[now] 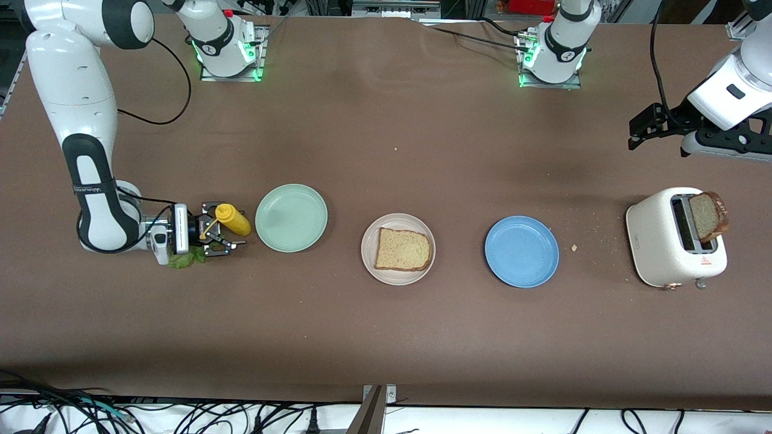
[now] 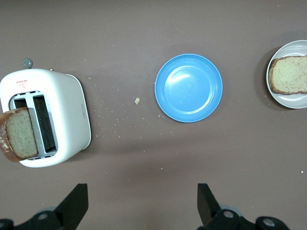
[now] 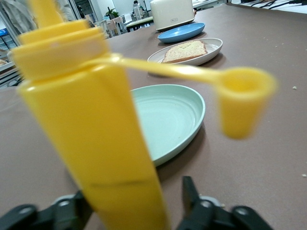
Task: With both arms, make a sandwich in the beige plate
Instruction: 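Close the right gripper around the yellow mustard bottle, then lift the mustard bottle and carry it over the toast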
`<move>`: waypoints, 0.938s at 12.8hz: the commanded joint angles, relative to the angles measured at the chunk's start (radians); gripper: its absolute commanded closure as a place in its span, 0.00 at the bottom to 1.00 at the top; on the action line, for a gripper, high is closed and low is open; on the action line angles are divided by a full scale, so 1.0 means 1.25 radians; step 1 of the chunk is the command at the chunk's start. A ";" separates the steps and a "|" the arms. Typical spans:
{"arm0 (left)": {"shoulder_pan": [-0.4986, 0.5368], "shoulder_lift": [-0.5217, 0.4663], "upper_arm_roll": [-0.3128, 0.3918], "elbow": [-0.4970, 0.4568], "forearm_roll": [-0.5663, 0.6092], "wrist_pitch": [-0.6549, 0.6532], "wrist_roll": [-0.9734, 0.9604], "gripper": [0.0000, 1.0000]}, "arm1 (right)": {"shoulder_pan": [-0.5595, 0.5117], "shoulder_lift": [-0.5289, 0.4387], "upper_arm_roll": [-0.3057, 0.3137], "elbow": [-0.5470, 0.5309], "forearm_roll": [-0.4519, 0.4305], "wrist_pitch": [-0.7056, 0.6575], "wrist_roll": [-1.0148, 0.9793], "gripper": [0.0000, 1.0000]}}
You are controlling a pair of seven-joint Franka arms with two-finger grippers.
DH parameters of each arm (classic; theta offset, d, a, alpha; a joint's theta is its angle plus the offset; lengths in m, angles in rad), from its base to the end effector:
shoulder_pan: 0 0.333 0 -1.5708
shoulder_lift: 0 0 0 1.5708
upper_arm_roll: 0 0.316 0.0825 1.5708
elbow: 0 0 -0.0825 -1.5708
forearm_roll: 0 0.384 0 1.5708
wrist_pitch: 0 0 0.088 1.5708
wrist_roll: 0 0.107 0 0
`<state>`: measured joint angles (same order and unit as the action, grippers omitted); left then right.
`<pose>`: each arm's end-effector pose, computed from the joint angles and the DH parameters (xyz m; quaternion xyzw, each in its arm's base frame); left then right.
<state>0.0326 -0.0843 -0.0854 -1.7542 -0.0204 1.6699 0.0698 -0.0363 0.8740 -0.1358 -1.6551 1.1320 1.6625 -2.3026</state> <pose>0.5330 -0.0319 0.5918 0.9982 -0.0601 -0.0001 0.0066 0.6098 -0.0104 0.0967 -0.6190 -0.5679 -0.2789 0.4653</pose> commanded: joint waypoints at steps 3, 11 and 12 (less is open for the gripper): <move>0.003 -0.001 -0.003 0.008 -0.017 -0.012 -0.003 0.00 | 0.011 -0.022 -0.009 -0.005 0.012 0.016 -0.010 1.00; 0.005 -0.001 -0.004 0.008 -0.017 -0.012 -0.004 0.00 | 0.151 -0.296 -0.012 -0.010 -0.420 0.144 0.531 1.00; 0.003 -0.001 -0.004 0.008 -0.017 -0.012 -0.005 0.00 | 0.195 -0.319 -0.020 -0.006 -0.484 0.157 0.625 1.00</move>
<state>0.0326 -0.0843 -0.0880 -1.7542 -0.0205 1.6699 0.0696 0.1138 0.5444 -0.1367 -1.6289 0.6336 1.8165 -1.6853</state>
